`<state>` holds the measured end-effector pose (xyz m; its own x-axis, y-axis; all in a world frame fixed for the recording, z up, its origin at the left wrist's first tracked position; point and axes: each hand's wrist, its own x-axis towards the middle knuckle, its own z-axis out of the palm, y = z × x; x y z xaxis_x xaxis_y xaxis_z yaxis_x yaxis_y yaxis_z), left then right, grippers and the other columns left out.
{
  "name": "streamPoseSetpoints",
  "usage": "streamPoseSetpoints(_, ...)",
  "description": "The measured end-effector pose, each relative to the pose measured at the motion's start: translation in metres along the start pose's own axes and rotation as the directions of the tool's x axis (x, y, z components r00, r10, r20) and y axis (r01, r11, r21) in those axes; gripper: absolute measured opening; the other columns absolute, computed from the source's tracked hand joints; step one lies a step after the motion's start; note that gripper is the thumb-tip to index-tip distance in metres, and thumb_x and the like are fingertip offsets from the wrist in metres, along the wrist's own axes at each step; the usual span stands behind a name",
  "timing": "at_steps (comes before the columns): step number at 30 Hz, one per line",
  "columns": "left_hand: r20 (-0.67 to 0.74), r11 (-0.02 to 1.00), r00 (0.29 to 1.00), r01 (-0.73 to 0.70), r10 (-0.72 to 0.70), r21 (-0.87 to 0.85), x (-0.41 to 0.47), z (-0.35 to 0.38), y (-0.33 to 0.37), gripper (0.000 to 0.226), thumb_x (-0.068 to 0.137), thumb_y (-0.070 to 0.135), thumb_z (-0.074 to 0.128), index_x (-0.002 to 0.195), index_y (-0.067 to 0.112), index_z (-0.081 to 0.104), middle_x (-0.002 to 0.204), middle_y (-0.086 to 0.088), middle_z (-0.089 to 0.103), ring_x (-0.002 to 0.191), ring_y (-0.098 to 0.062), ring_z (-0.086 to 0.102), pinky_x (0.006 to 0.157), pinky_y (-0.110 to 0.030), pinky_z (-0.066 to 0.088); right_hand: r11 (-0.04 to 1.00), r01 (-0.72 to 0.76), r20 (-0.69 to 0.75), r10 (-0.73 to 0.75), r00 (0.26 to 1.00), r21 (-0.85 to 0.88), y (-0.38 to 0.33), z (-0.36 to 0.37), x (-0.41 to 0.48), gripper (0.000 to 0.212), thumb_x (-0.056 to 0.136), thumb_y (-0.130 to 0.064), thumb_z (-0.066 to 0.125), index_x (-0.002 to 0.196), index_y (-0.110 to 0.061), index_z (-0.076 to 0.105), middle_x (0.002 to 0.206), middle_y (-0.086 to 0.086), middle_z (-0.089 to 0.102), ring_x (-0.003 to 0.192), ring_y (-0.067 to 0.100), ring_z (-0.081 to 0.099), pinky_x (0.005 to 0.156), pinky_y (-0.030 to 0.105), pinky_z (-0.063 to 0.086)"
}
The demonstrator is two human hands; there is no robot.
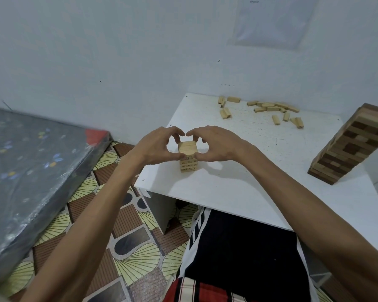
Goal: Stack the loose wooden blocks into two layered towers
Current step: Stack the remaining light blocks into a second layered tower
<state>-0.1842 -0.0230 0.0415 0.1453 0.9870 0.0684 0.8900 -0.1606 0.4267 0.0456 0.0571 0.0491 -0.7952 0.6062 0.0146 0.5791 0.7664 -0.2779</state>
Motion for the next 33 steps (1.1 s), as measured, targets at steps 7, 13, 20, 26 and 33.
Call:
streamPoseSetpoints(7,0.005,1.0,1.0,0.003,-0.003,-0.026,0.0,0.001,-0.002,0.065,0.081,0.052,0.079,0.136,0.03,0.052,0.114,0.018,0.061,0.094,-0.011,0.053,0.083,-0.033,0.048,1.0,-0.01,0.02,0.01,1.0,0.009,-0.003,-0.001,-0.002,0.069,0.091,-0.047,0.066,0.152,-0.033,0.038,0.135,-0.014,0.057,0.119,0.012,0.051,0.083,0.026,0.033)
streamPoseSetpoints(13,0.019,0.997,1.0,0.008,-0.006,-0.078,-0.006,0.006,-0.01,0.082,0.074,0.068,0.072,0.142,0.032,0.046,0.123,0.021,0.059,0.103,-0.005,0.053,0.087,-0.029,0.045,0.999,-0.008,0.052,0.006,0.999,0.038,-0.005,-0.001,-0.004,0.08,0.087,-0.052,0.07,0.155,-0.03,0.034,0.143,-0.01,0.053,0.126,0.014,0.05,0.094,0.032,0.044)
streamPoseSetpoints(20,-0.01,0.832,0.983,0.148,-0.182,-0.534,-0.015,0.018,-0.009,0.071,0.085,0.072,0.043,0.14,0.029,0.053,0.137,0.013,0.061,0.125,-0.003,0.055,0.106,-0.037,0.044,0.845,-0.146,-0.05,0.2,0.979,0.515,-0.001,0.013,-0.006,0.055,0.098,-0.047,0.047,0.15,-0.031,0.046,0.143,-0.009,0.057,0.13,0.011,0.051,0.113,0.044,0.041)
streamPoseSetpoints(26,-0.096,0.458,0.869,0.159,-0.485,-0.875,-0.011,0.067,0.025,0.1,0.083,0.085,0.018,0.158,0.022,0.035,0.162,0.006,0.039,0.147,-0.009,0.035,0.124,-0.037,0.023,0.272,-0.143,-0.016,0.509,0.861,0.952,-0.038,0.064,0.0,0.074,0.103,-0.069,0.019,0.149,-0.021,0.051,0.152,-0.006,0.053,0.14,0.007,0.045,0.125,0.045,0.026)
streamPoseSetpoints(33,-0.176,0.333,0.799,0.031,-0.575,-0.942,-0.001,0.087,0.054,0.07,0.103,0.068,0.013,0.162,0.031,0.023,0.167,0.012,0.025,0.154,-0.003,0.018,0.122,-0.024,0.021,0.071,0.017,-0.055,0.582,0.811,0.997,-0.058,0.092,0.012,0.076,0.095,-0.074,0.024,0.15,-0.029,0.049,0.153,-0.011,0.052,0.141,0.005,0.047,0.122,0.044,0.035)
